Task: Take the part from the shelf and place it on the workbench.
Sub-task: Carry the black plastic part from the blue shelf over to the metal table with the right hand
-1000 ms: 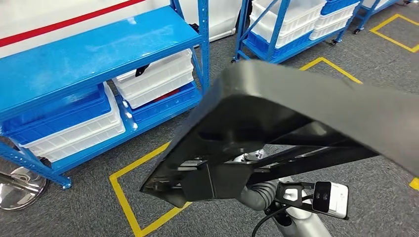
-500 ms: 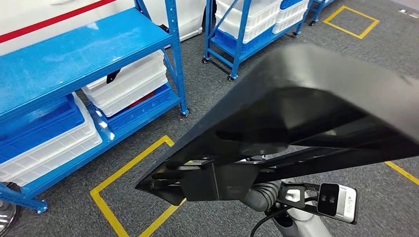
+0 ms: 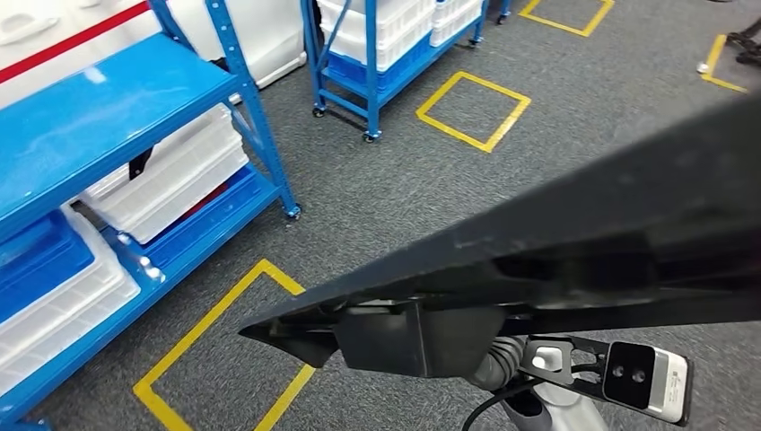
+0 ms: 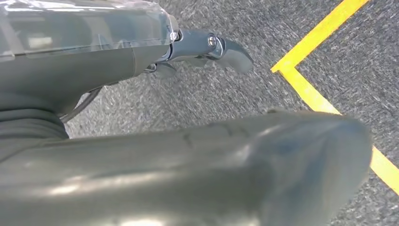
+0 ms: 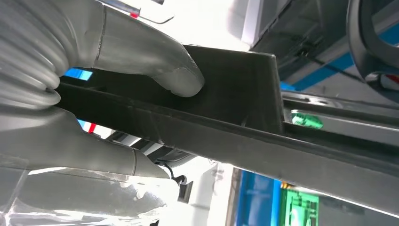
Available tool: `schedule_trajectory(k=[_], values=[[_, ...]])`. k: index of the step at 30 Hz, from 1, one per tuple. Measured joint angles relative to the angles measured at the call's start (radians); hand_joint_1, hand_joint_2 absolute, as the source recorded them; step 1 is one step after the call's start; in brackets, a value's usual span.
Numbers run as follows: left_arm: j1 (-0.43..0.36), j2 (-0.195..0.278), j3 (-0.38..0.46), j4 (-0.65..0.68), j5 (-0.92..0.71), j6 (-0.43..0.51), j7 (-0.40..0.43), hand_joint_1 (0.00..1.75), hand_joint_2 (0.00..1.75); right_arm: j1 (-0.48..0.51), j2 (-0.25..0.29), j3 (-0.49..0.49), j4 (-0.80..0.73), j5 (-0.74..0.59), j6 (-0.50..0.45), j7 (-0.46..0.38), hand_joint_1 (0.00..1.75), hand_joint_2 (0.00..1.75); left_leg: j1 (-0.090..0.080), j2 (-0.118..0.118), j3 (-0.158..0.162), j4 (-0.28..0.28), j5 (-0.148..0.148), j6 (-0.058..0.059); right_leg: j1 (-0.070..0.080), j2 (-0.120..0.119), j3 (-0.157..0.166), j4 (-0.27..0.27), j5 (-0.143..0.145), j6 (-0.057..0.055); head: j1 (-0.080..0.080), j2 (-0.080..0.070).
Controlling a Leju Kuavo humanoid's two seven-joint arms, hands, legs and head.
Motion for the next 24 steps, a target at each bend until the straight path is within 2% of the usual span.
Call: schedule_trajectory(k=[1, 2, 3, 4, 6, 7, 8, 10, 11, 13, 14, 15, 16, 17, 18, 19, 21, 22, 23, 24], values=[[0.001, 0.002, 0.0, 0.0, 0.002, 0.0, 0.002, 0.0, 0.0, -0.001, 0.004, 0.0, -0.003, -0.003, -0.002, 0.009, 1.75, 1.75, 0.0, -0.005, -0.027, 0.055, -0.015, -0.001, 0.002, 0.013, 0.0, 0.002, 0.0, -0.001, 0.0, 0.0], [0.002, 0.004, 0.001, 0.0, 0.004, 0.0, 0.003, 0.0, 0.0, -0.003, 0.006, 0.0, -0.006, -0.007, -0.003, 0.017, 1.75, 1.75, -0.001, -0.007, -0.041, 0.076, -0.01, 0.0, 0.003, 0.026, -0.001, 0.005, -0.001, -0.002, 0.0, 0.0], [0.002, 0.006, 0.001, 0.0, 0.004, -0.001, 0.003, 0.0, 0.0, -0.008, 0.008, 0.0, -0.007, -0.011, -0.004, 0.021, 1.75, 1.75, -0.001, -0.009, -0.036, 0.057, 0.015, 0.001, 0.004, 0.039, -0.001, 0.008, -0.002, -0.002, 0.0, 0.0], [0.001, 0.009, 0.001, 0.0, 0.001, -0.003, 0.002, 0.0, 0.0, -0.014, 0.009, 0.0, -0.008, -0.015, -0.005, 0.024, 1.75, 1.75, 0.0, -0.015, -0.016, 0.004, 0.053, 0.004, 0.004, 0.052, -0.001, 0.012, -0.003, -0.001, 0.0, 0.0], [-0.001, 0.015, 0.0, 0.0, -0.01, -0.009, -0.003, 0.0, 0.0, -0.03, 0.009, 0.001, -0.008, -0.021, -0.012, 0.026, 1.75, 1.75, 0.002, -0.054, 0.036, -0.126, 0.114, 0.01, 0.004, 0.076, -0.005, 0.022, -0.006, 0.004, 0.001, 0.0], [-0.002, 0.018, 0.0, 0.0, -0.018, -0.011, -0.007, 0.0, 0.0, -0.036, 0.009, 0.001, -0.008, -0.024, -0.018, 0.026, 1.75, 1.75, 0.002, -0.07, 0.052, -0.167, 0.127, 0.012, 0.003, 0.087, -0.01, 0.026, -0.006, 0.009, 0.001, 0.0], [-0.004, 0.021, 0.0, 0.0, -0.025, -0.014, -0.01, 0.0, 0.0, -0.041, 0.009, 0.001, -0.009, -0.026, -0.025, 0.026, 1.75, 1.75, 0.001, -0.081, 0.059, -0.185, 0.128, 0.016, 0.002, 0.097, -0.015, 0.027, -0.004, 0.014, 0.001, 0.0], [-0.009, 0.026, -0.003, 0.0, -0.037, -0.02, -0.015, 0.0, 0.0, -0.045, 0.009, 0.001, -0.011, -0.035, -0.036, 0.026, 1.75, 1.75, 0.0, -0.067, 0.062, -0.192, 0.131, 0.024, 0.0, 0.114, -0.022, 0.025, 0.002, 0.027, 0.0, 0.0], [-0.012, 0.029, -0.005, 0.0, -0.042, -0.025, -0.016, 0.0, 0.0, -0.046, 0.008, 0.001, -0.014, -0.04, -0.04, 0.027, 1.75, 1.75, 0.001, -0.057, 0.063, -0.196, 0.135, 0.031, 0.001, 0.105, -0.025, 0.03, -0.001, 0.033, 0.001, 0.0], [-0.016, 0.034, -0.008, 0.0, -0.046, -0.032, -0.016, 0.0, 0.0, -0.052, 0.007, 0.002, -0.02, -0.048, -0.046, 0.029, 1.75, 1.75, 0.004, -0.034, 0.065, -0.205, 0.141, 0.043, 0.004, 0.057, -0.05, 0.084, -0.036, 0.043, 0.007, 0.0], [-0.016, 0.037, -0.009, 0.0, -0.046, -0.033, -0.015, 0.0, 0.0, -0.053, 0.006, 0.003, -0.023, -0.051, -0.048, 0.031, 1.75, 1.75, 0.002, -0.022, 0.066, -0.206, 0.141, 0.046, 0.003, 0.027, -0.077, 0.142, -0.068, 0.048, 0.01, 0.0], [-0.015, 0.039, -0.009, 0.0, -0.044, -0.033, -0.015, 0.0, 0.0, -0.051, 0.004, 0.005, -0.025, -0.052, -0.049, 0.029, 1.75, 1.75, 0.0, -0.009, 0.066, -0.206, 0.141, 0.048, 0.0, 0.01, -0.109, 0.208, -0.1, 0.052, 0.013, 0.0], [-0.014, 0.04, -0.009, 0.0, -0.04, -0.032, -0.014, 0.0, 0.0, -0.045, 0.002, 0.008, -0.027, -0.052, -0.046, 0.025, 1.75, 1.75, -0.001, 0.004, 0.066, -0.206, 0.14, 0.049, -0.003, 0.002, -0.136, 0.265, -0.12, 0.056, 0.013, 0.0], [-0.014, 0.041, -0.009, 0.0, -0.034, -0.032, -0.013, 0.0, 0.0, -0.037, 0.0, 0.012, -0.027, -0.052, -0.039, 0.017, 1.75, 1.75, -0.002, 0.017, 0.066, -0.206, 0.139, 0.049, -0.006, -0.003, -0.15, 0.293, -0.124, 0.058, 0.013, 0.0], [-0.014, 0.041, -0.008, 0.0, -0.027, -0.032, -0.012, 0.0, 0.0, -0.029, -0.003, 0.017, -0.028, -0.052, -0.03, 0.007, 1.75, 1.75, -0.002, 0.028, 0.067, -0.205, 0.137, 0.048, -0.008, -0.006, -0.144, 0.281, -0.107, 0.058, 0.013, 0.0], [-0.015, 0.041, -0.007, 0.0, -0.021, -0.032, -0.012, 0.0, 0.0, -0.022, -0.005, 0.021, -0.029, -0.052, -0.02, -0.002, 1.75, 1.75, -0.002, 0.04, 0.07, -0.205, 0.135, 0.047, -0.008, -0.013, -0.116, 0.229, -0.076, 0.057, 0.013, 0.0], [-0.015, 0.04, -0.004, 0.0, -0.01, -0.034, -0.017, 0.0, 0.0, -0.017, -0.007, 0.029, -0.035, -0.051, -0.006, -0.012, 1.75, 1.75, -0.005, 0.059, 0.077, -0.205, 0.129, 0.041, -0.002, -0.052, -0.042, 0.089, -0.022, 0.049, 0.013, 0.0], [-0.015, 0.039, -0.003, 0.0, -0.008, -0.035, -0.021, 0.0, 0.0, -0.017, -0.007, 0.032, -0.04, -0.051, -0.002, -0.013, 1.75, 1.75, -0.006, 0.067, 0.08, -0.206, 0.126, 0.037, 0.004, -0.067, -0.018, 0.04, -0.009, 0.042, 0.013, 0.0], [-0.014, 0.038, -0.001, 0.0, -0.005, -0.038, -0.026, 0.0, 0.0, -0.018, -0.008, 0.033, -0.043, -0.051, 0.0, -0.014, 1.75, 1.75, -0.008, 0.076, 0.082, -0.207, 0.124, 0.032, 0.009, -0.075, -0.008, 0.018, -0.007, 0.036, 0.013, 0.0], [-0.014, 0.037, 0.001, 0.0, -0.004, -0.042, -0.031, 0.0, 0.0, -0.018, -0.008, 0.033, -0.046, -0.052, 0.001, -0.013, 1.75, 1.75, -0.009, 0.085, 0.084, -0.21, 0.123, 0.027, 0.014, -0.068, -0.009, 0.015, -0.008, 0.031, 0.012, 0.0]])
